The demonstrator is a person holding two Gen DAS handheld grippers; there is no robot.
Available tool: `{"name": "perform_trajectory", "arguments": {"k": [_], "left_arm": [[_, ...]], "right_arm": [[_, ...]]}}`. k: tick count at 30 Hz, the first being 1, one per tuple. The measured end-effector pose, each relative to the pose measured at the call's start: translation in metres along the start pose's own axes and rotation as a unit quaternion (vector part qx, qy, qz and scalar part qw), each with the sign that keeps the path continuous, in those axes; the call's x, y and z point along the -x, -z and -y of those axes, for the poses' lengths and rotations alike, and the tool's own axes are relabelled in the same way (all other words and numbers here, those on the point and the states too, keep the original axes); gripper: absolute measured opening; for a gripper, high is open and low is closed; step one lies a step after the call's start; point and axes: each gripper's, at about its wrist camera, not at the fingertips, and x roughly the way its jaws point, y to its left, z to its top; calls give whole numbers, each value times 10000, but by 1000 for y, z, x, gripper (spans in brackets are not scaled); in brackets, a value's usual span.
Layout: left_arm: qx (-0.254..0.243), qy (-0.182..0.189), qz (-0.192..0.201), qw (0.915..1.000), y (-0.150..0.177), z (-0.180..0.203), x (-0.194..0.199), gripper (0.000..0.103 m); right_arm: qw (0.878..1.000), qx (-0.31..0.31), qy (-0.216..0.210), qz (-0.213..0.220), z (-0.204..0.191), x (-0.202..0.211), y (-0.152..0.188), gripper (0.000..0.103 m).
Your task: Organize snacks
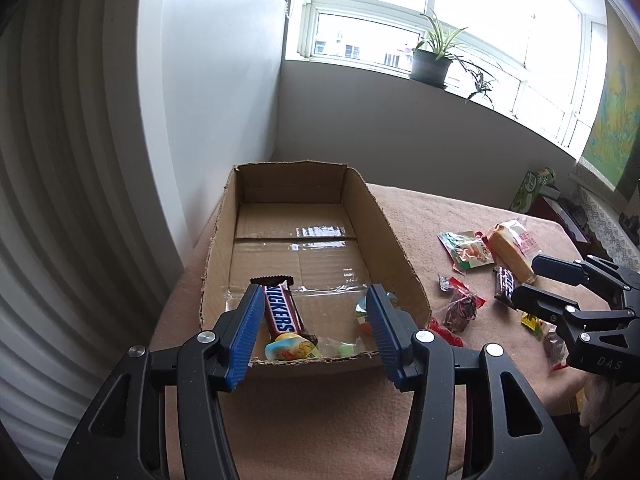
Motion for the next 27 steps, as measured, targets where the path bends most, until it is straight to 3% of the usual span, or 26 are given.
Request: {"name": "perform_trajectory", "arguments": {"k": [4,10,16,27], "left_arm": [[-86,260,-17,9996,7,19,4,52],[-357,702,-156,9968,24,56,0,52],[-687,1043,-393,9914,41,95,-12,52],[-1087,1378,-674,9822,41,153,-44,52]], "right_arm": [[9989,-355,317,-14,37,24,28,73],[9930,-879,777,-125,76,46,75,74],[9877,-1280,781,-438,96,39,112,74],[9873,-1279,773,-542,94,11,112,74]]}}
